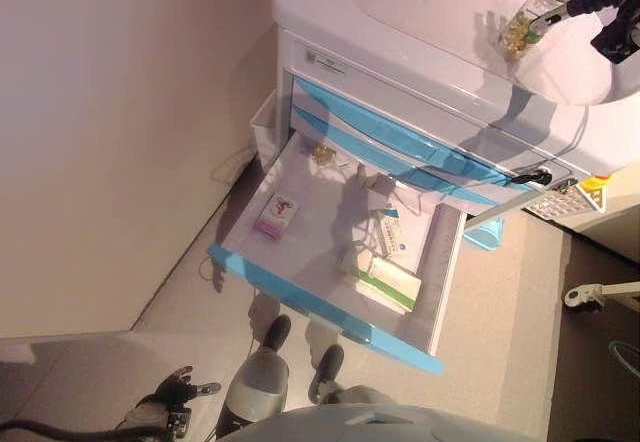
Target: Open the drawer and pick up the medicine
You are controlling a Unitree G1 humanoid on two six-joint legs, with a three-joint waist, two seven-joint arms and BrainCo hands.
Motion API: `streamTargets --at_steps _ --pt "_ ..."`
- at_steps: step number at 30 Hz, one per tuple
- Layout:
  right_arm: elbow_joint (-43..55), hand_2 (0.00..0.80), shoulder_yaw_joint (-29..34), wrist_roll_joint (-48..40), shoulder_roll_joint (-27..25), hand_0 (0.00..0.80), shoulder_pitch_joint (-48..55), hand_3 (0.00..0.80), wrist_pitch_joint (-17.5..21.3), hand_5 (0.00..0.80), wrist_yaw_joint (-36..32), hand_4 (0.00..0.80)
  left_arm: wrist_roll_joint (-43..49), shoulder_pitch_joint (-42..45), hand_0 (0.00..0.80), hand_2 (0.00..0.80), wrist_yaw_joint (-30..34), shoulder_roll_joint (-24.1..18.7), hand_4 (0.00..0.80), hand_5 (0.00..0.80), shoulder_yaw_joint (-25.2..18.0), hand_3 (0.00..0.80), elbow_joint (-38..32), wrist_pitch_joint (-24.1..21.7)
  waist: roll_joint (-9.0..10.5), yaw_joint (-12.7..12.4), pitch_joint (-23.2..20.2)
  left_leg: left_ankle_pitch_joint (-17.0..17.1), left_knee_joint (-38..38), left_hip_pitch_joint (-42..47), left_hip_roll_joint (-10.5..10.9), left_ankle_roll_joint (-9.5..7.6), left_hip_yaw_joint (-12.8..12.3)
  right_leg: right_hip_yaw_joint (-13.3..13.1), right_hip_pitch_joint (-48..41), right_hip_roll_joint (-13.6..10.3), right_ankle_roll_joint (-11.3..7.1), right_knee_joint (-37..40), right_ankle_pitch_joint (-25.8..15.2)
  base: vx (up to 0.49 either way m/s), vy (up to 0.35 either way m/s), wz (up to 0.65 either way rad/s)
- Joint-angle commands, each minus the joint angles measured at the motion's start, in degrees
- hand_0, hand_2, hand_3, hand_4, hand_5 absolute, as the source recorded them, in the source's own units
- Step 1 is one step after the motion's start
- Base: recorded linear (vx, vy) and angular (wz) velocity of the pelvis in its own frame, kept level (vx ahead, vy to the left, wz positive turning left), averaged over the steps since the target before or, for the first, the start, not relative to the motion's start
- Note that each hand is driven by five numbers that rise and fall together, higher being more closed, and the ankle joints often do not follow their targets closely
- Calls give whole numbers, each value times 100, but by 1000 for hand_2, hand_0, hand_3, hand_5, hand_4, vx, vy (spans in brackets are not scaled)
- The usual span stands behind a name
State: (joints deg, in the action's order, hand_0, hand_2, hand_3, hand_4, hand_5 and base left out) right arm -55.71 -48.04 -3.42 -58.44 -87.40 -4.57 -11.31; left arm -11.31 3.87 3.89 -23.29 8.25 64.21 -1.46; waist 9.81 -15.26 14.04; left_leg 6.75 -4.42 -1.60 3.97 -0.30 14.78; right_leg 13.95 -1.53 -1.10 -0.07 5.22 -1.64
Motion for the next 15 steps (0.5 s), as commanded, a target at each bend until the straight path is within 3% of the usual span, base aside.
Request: streamTargets --at_steps 1,10,15 --pt "89 0 -490 -247 -469 0 -790 0 97 0 442 0 -15 207 0 0 10 -232 0 0 121 0 251 -121 147 73 -338 -586 -32 215 249 -147 -198 -216 -158 79 -236 -498 231 -27 8 -10" --pt "326 0 -365 -1045 -628 0 -943 0 291 0 568 0 231 225 0 0 103 -152 0 0 156 0 469 -113 80 294 -641 -672 -32 368 252 -156 -435 -382 -206 45 -280 -525 233 -23 17 -12" --pt "717 0 186 -1764 -800 0 -589 0 493 0 954 0 497 188 0 0 175 -69 0 0 297 0 565 -28 -43 508 -757 -748 0 471 267 -183 -619 -579 -207 27 -305 -554 217 -52 10 -24"
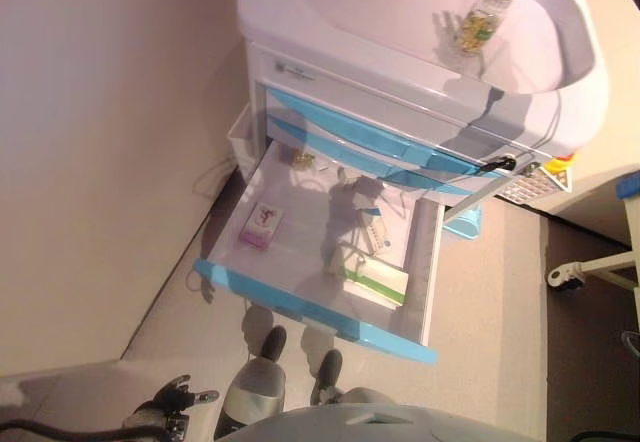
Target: Open the drawer and pick up the medicine
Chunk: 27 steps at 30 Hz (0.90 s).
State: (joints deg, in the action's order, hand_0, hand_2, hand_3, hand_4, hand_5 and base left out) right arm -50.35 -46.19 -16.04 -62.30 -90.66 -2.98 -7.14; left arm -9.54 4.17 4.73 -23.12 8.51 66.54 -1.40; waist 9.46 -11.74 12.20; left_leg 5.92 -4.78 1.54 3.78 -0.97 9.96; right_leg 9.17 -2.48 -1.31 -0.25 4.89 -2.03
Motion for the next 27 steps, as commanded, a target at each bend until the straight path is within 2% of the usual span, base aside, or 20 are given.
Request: streamTargets --at_steps 1,8,11,14,17,18,19,21,23,24,25,27 --pt "214 0 96 -570 -440 0 -180 0 359 0 604 0 366 157 0 0 96 -85 0 0 278 0 340 -36 -14 168 -584 -675 37 165 289 -120 -154 -128 -107 49 -292 -522 252 -76 14 -27" --pt "814 0 2019 -1300 -702 0 1473 0 878 0 1307 0 542 27 0 0 166 -3 0 0 467 0 399 -50 -283 533 -596 -781 49 299 268 -152 -440 -457 -71 34 -371 -467 171 -83 7 -35" --pt "832 0 2959 -1657 -674 0 2271 0 854 0 1621 0 524 -76 0 0 183 2 0 0 557 0 382 6 -364 669 -592 -821 46 320 245 -151 -549 -584 -17 29 -416 -464 143 -100 -2 -27" --pt "912 0 3983 -1982 -305 0 3289 0 982 0 1951 0 507 -201 0 0 208 38 0 0 648 0 368 100 -453 792 -574 -796 47 294 243 -161 -631 -708 82 21 -447 -469 54 -102 8 -31" --pt "1235 0 4880 -2022 434 0 4456 0 1202 0 2273 0 488 -306 0 0 226 115 0 0 722 0 420 150 -549 928 -521 -824 49 320 229 -182 -751 -836 145 14 -472 -500 19 -70 23 -32" --pt "1389 0 5093 -2062 854 0 4912 0 1337 0 2424 0 432 -345 0 0 196 166 0 0 734 0 429 186 -596 995 -502 -839 51 334 232 -202 -803 -904 166 21 -473 -505 9 -37 21 -30" --pt "1424 0 5136 -2050 870 0 4967 0 1329 0 2435 0 430 -340 0 0 197 148 0 0 749 0 429 186 -581 973 -510 -841 51 335 231 -202 -811 -913 167 22 -472 -506 10 -20 28 -35" --pt "1771 0 5192 -1592 1884 0 5816 0 1405 0 2665 0 449 -410 0 0 184 307 0 0 787 0 481 255 -676 1120 -405 -905 105 359 233 -252 -940 -1017 264 10 -485 -571 -27 -18 30 -37" --pt "1882 0 4987 -1003 2519 0 6376 0 1404 0 2845 0 629 -399 0 0 167 402 0 0 846 0 478 238 -736 1209 -302 -993 157 402 232 -302 -1016 -1101 305 24 -485 -650 10 35 30 -43" --pt "1918 0 4928 -854 2637 0 6503 0 1286 0 2884 0 741 -383 0 0 180 419 0 0 865 0 464 214 -744 1228 -277 -1008 182 398 232 -314 -1044 -1122 328 27 -482 -681 14 52 34 -41" --pt "1950 0 4786 -496 2888 0 6844 0 1319 0 2971 0 806 -366 0 0 161 460 0 0 954 0 395 196 -772 1282 -203 -1032 245 368 235 -342 -1092 -1155 401 26 -485 -758 14 6 38 -28" --pt "1883 0 4591 -110 3068 0 7184 0 1261 0 2976 0 946 -381 0 0 221 481 0 0 1114 0 253 180 -803 1363 -77 -1082 398 266 238 -376 -1190 -1233 539 29 -480 -889 30 -41 51 -17"
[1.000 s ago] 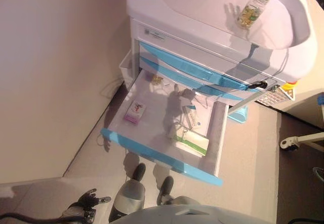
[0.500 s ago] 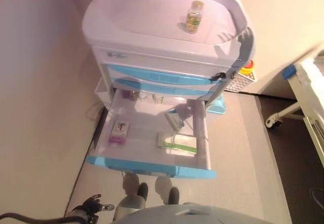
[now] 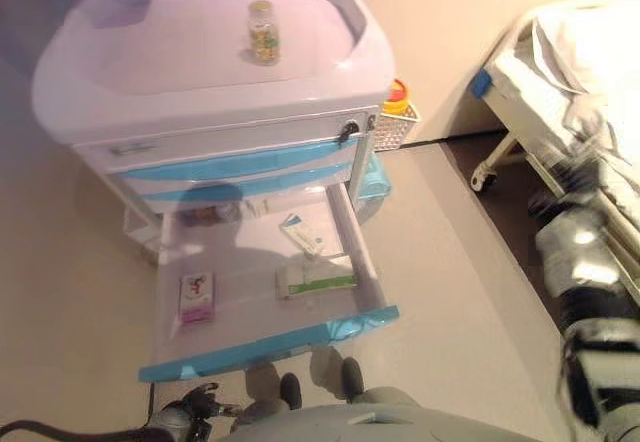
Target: Open the drawer and pick up the medicine
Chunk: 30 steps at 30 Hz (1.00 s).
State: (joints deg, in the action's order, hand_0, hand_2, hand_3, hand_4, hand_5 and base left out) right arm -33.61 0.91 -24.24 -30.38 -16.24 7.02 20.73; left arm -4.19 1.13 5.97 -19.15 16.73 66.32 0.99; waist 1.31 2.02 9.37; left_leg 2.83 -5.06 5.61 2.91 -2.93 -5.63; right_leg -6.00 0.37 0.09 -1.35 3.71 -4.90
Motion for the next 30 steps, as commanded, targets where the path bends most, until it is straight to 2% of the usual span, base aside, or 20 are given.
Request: streamTargets --at_steps 1,3,6,8,12,14,16,22,25,29,30 --pt "70 0 -301 905 -36 0 -127 0 254 0 173 0 368 -137 0 0 96 88 0 0 440 0 153 -60 0 45 346 -827 596 -251 339 -211 292 235 355 -115 -365 -864 329 -98 55 -13" --pt "5 0 -522 1100 -33 0 -22 0 31 0 239 0 403 -222 0 0 165 62 0 0 572 0 -35 -124 -11 99 543 -911 914 -470 365 -240 161 192 505 -137 -341 -991 342 -120 61 -23" --pt "-359 0 -822 1609 -88 0 104 0 -186 0 336 0 277 -555 0 0 162 -47 0 0 897 0 -676 -120 -20 197 1145 -1110 1802 -1170 381 -278 -37 185 915 -217 -276 -1410 401 -204 81 -22" --pt "-730 0 -941 1702 -103 0 34 0 -199 0 464 0 110 -783 0 0 151 -164 0 0 1030 0 -1122 -102 -72 215 1484 -1149 2137 -1539 346 -305 -81 227 1289 -221 -247 -1738 416 -194 73 -13" --pt "-1468 0 -1065 1878 -51 0 -30 0 -113 0 668 0 -309 -1305 0 0 22 -478 0 0 1124 0 -2180 43 -205 249 2038 -1036 2246 -2034 303 -349 -152 264 1864 -126 -214 -2031 367 -166 81 0" --pt "-1561 0 -1118 1912 -54 0 14 0 -150 0 693 0 -424 -1422 0 0 -81 -619 0 0 1127 0 -2498 63 -239 253 2043 -978 2245 -2248 301 -353 -163 280 2075 -105 -204 -2066 346 -62 67 3" --pt "-1641 0 -1181 1838 -59 0 107 0 -95 0 694 0 -481 -1716 0 0 -237 -944 0 0 1069 0 -2874 67 -293 277 2043 -911 2256 -2625 284 -348 -209 323 2480 -48 -180 -2162 348 -45 79 3" --pt "-1695 0 -1401 2055 -73 0 409 0 -49 0 519 0 -991 -2564 0 0 -275 -1735 0 0 587 0 -3296 165 -300 385 2043 -934 2503 -3225 284 -345 -312 275 3086 17 -118 -2342 382 32 63 -3" --pt "-1791 0 -1373 1945 -53 0 565 0 71 0 489 0 -1184 -3038 0 0 -405 -2100 0 0 380 0 -3217 287 -289 472 2043 -991 2616 -3326 307 -353 -328 213 3202 31 -98 -2380 390 83 74 -4" --pt "-1863 0 -1400 2094 -84 0 727 0 242 0 356 0 -1526 -4047 0 0 -480 -2665 0 0 171 0 -2634 585 -255 631 2043 -1062 2707 -3336 294 -357 -396 129 3252 17 -109 -2374 368 91 82 -6" --pt "-1886 0 -1408 2114 -109 0 767 0 302 0 338 0 -1703 -4342 0 0 -327 -2901 0 0 154 0 -2486 688 -253 672 2043 -1080 2717 -3319 291 -354 -410 94 3249 15 -125 -2355 353 98 72 -6"
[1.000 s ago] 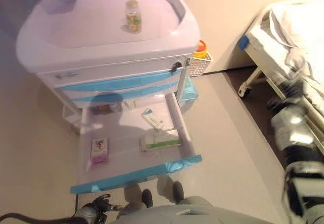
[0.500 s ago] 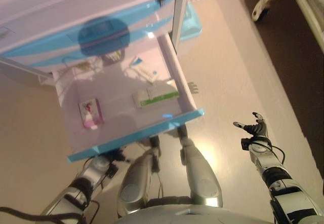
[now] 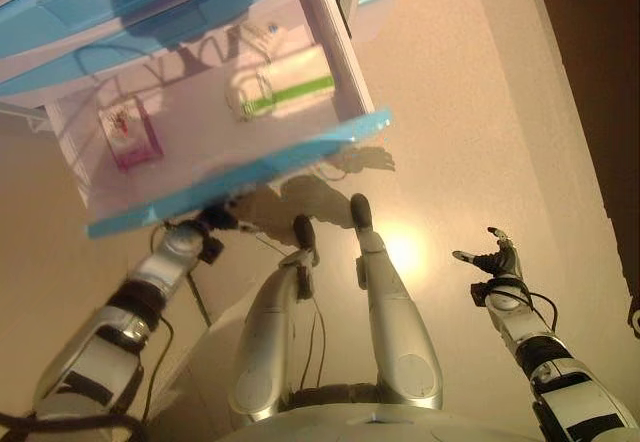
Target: Open the drawer and pick up the medicine
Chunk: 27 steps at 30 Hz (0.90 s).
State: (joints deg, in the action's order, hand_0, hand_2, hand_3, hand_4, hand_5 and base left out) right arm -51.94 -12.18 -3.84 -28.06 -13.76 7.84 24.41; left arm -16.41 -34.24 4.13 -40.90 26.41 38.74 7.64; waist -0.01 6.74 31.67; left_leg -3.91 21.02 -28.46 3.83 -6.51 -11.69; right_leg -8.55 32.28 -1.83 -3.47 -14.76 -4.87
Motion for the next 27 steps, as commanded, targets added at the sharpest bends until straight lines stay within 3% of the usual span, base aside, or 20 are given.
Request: streamTargets --at_steps 1,5,7,9,11,13,15,17,20,23,27 --pt "-35 0 -102 97 -364 0 539 0 220 0 -64 0 -721 -1013 0 0 -148 -893 0 0 -849 0 368 126 -116 229 -188 -410 105 105 192 4 171 330 52 207 81 -481 327 92 68 -8" --pt "-10 0 -227 151 -409 0 563 0 297 0 -116 0 -880 -1969 0 0 -1026 -1446 0 0 -1018 0 1195 61 -80 341 -188 -451 67 201 188 9 144 244 -16 208 39 -346 271 73 43 -8" --pt "18 0 -356 149 -391 0 571 0 329 0 -118 0 -930 -2473 0 0 -1920 -1676 0 0 -1108 0 1669 -264 -37 396 -188 -493 87 243 180 7 136 212 -62 217 19 -306 262 52 15 -4" --pt "40 0 -590 99 -367 0 577 0 426 0 -86 0 -903 -3240 0 0 -3317 -1939 0 0 -1065 0 2270 -843 47 475 -188 -579 167 285 162 10 137 176 -135 220 0 -271 253 50 8 -6" --pt "76 0 -749 95 -304 0 510 0 389 0 -150 0 -738 -3583 0 0 -4105 -2009 0 0 -955 0 2525 -1267 146 502 -188 -669 251 327 105 16 102 159 -200 235 -10 -276 256 45 -4 -9" --pt "79 0 -845 44 -234 0 441 0 374 0 -217 0 -497 -3527 0 0 -4297 -1890 0 0 -941 0 2400 -1354 204 475 -188 -699 232 390 79 19 104 154 -242 263 -24 -286 259 30 -38 -16" --pt "89 0 -928 94 -165 0 372 0 344 0 -276 0 -582 -3281 0 0 -3767 -1685 0 0 -1002 0 2204 -1283 233 430 -188 -700 170 463 71 25 124 160 -279 290 -31 -305 281 8 -48 -8" --pt "75 0 -937 137 -87 0 348 0 330 0 -310 0 -941 -2888 0 0 -2772 -1449 0 0 -1110 0 2065 -1082 224 381 -188 -661 57 546 80 27 157 185 -322 308 -48 -307 290 -4 -71 0" --pt "76 0 -782 209 94 0 364 0 300 0 -288 0 -1817 -1500 0 0 -908 -660 0 0 -1357 0 1417 -723 120 229 -188 -469 -350 791 141 43 306 269 -509 312 -72 -197 281 -2 -108 5" --pt "114 0 -532 264 168 0 382 0 239 0 -252 0 -2188 -83 0 0 409 112 0 0 -1427 0 846 -846 -21 36 -188 -259 -725 1062 190 66 458 424 -782 267 -67 -24 262 0 -111 9" --pt "-94 0 -262 370 223 0 339 0 260 0 -344 0 -2026 1183 0 0 1239 848 0 0 -1376 0 680 -761 -122 -217 -188 -48 -1121 1512 206 146 645 642 -1359 167 -16 251 282 5 -118 12"
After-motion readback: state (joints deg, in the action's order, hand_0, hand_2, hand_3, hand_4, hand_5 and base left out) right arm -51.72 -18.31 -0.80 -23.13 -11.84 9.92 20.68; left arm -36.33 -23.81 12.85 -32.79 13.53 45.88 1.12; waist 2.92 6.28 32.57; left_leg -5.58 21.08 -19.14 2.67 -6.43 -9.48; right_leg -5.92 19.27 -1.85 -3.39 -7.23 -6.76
